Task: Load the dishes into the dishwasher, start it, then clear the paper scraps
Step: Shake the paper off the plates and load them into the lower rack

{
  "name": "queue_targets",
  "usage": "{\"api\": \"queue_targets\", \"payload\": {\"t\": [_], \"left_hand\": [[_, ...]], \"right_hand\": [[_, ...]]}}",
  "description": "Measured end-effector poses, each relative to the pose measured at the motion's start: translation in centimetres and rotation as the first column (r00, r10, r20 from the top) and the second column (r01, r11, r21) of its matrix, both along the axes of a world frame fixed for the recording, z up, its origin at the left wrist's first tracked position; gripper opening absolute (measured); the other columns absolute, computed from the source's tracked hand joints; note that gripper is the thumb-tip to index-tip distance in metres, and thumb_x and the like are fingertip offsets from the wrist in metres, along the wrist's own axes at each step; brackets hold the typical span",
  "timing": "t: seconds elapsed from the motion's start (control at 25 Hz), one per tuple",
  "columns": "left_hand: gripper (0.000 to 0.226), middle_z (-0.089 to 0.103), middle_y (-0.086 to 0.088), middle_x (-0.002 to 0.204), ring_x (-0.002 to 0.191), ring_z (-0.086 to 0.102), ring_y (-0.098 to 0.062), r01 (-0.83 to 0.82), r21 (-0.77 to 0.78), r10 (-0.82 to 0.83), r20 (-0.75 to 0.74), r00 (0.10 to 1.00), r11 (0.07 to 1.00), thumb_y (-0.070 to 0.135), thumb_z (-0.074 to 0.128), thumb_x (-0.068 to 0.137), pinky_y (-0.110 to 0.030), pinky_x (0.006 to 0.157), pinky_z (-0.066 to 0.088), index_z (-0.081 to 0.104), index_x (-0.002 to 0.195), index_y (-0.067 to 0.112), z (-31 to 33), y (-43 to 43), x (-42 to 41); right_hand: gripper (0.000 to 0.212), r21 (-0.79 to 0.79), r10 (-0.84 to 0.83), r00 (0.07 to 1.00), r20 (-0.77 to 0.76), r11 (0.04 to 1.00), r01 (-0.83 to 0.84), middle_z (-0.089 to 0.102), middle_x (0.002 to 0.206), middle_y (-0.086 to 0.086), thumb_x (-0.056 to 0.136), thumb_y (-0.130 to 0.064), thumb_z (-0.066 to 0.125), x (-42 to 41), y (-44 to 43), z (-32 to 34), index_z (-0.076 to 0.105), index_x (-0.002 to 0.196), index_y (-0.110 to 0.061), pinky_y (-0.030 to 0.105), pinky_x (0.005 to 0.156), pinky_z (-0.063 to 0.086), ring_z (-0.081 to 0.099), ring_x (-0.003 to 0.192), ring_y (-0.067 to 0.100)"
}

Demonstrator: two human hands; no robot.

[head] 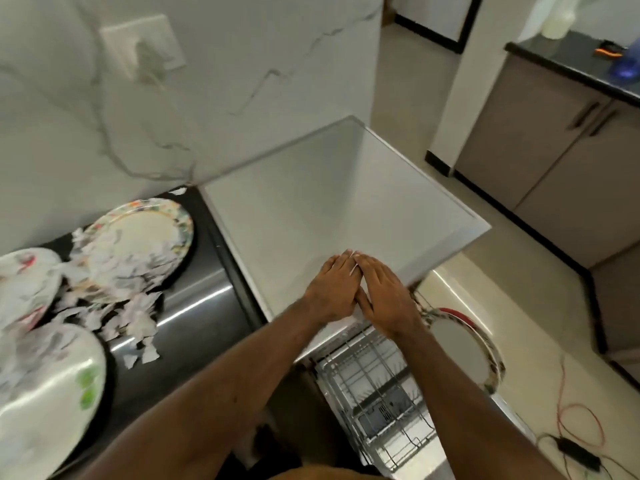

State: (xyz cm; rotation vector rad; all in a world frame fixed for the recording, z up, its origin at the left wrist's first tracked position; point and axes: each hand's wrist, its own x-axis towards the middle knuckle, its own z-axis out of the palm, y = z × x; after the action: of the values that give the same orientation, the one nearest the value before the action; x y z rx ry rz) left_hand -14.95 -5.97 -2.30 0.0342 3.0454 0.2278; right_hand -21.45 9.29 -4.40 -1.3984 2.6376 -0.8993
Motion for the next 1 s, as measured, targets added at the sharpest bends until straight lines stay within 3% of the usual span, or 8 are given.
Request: {"api": "queue_targets", "payload": {"t": [0.12,0.32,0.52,0.64,0.8,0.88,0.92,1.0], "left_hand": [[0.078,0.027,-0.014,0.166,0.156,0.02,-0.03,-0.173,0.019,0.173,0.008,0.985,0.985,0.022,0.061,0.093,-0.044,0.129,0.015,0.025,0.16,0.005,1.7,-6.1,5.0],[0.065,0.041,-0.01,0.158,0.149,0.035,-0.031,-0.456,0.073,0.454,0.042,0.89,0.887,0.028,0.057,0.092,-0.048,0.124,0.028,0.04,0.153,0.012,1.8,-15.5,15.3],[0.05,0.045,-0.01,0.155,0.14,0.045,-0.032,-0.709,0.073,0.703,0.09,0.705,0.702,0.035,0.064,0.092,-0.041,0.114,0.04,0.058,0.138,0.017,1.5,-22.9,27.1],[0.047,0.046,-0.002,0.156,0.14,0.044,-0.025,-0.734,0.089,0.719,0.152,0.678,0.674,0.038,0.063,0.094,-0.039,0.114,0.04,0.061,0.138,0.021,1.1,-24.7,30.3],[0.048,0.043,0.0,0.158,0.142,0.042,-0.024,-0.726,0.092,0.698,0.216,0.683,0.681,0.042,0.059,0.095,-0.042,0.115,0.04,0.059,0.14,0.025,0.4,-27.3,32.6],[0.049,0.043,-0.001,0.158,0.141,0.042,-0.025,-0.722,0.109,0.687,0.24,0.686,0.683,0.042,0.059,0.095,-0.042,0.114,0.04,0.058,0.141,0.024,0.4,-28.2,33.1],[0.05,0.043,-0.001,0.158,0.141,0.043,-0.025,-0.717,0.121,0.678,0.25,0.692,0.687,0.042,0.06,0.095,-0.042,0.114,0.041,0.058,0.142,0.023,0.5,-28.5,33.2],[0.053,0.043,-0.001,0.157,0.139,0.044,-0.024,-0.702,0.145,0.654,0.273,0.705,0.697,0.042,0.059,0.097,-0.042,0.113,0.043,0.055,0.145,0.022,0.7,-28.7,33.5]], "right_hand": [[0.057,-0.012,0.179,0.984,0.004,0.984,-0.179,0.048,0.157,0.01,0.106,-0.035,0.048,2.3,-7.5,0.7,0.042,0.155,-0.005,0.042,0.12,0.039,0.045,0.145,0.023],[0.049,-0.025,0.384,0.913,0.14,0.923,-0.384,0.054,0.152,0.005,0.107,-0.03,0.053,9.4,-18.5,1.9,0.046,0.153,-0.014,0.033,0.118,0.037,0.05,0.138,0.021],[0.04,0.06,0.295,0.911,0.287,0.944,-0.325,0.067,0.132,0.011,0.101,-0.024,0.057,15.6,-27.0,1.4,0.059,0.14,-0.014,0.04,0.104,0.05,0.062,0.12,0.029],[0.038,0.073,0.063,0.849,0.524,0.99,-0.118,0.073,0.12,0.009,0.098,-0.025,0.061,16.5,-30.7,1.3,0.063,0.135,-0.016,0.039,0.095,0.057,0.07,0.108,0.026],[0.04,0.178,-0.198,0.628,0.753,0.979,0.095,0.074,0.112,0.007,0.091,-0.03,0.069,17.9,-37.9,0.8,0.068,0.126,-0.01,0.037,0.09,0.057,0.07,0.1,0.025],[0.032,0.198,-0.273,0.41,0.87,0.956,0.217,0.074,0.1,0.008,0.088,-0.024,0.071,18.4,-40.8,0.1,0.069,0.111,-0.002,0.036,0.077,0.059,0.07,0.084,0.021],[0.029,0.208,-0.291,0.292,0.911,0.936,0.285,0.074,0.1,0.009,0.088,-0.021,0.072,18.7,-41.8,-0.1,0.068,0.109,-0.001,0.037,0.079,0.062,0.072,0.083,0.02],[0.022,0.209,-0.284,0.15,0.947,0.9,0.383,0.071,0.101,0.011,0.092,-0.014,0.072,19.1,-42.9,-0.3,0.064,0.11,-0.004,0.037,0.077,0.065,0.072,0.084,0.021]]}}
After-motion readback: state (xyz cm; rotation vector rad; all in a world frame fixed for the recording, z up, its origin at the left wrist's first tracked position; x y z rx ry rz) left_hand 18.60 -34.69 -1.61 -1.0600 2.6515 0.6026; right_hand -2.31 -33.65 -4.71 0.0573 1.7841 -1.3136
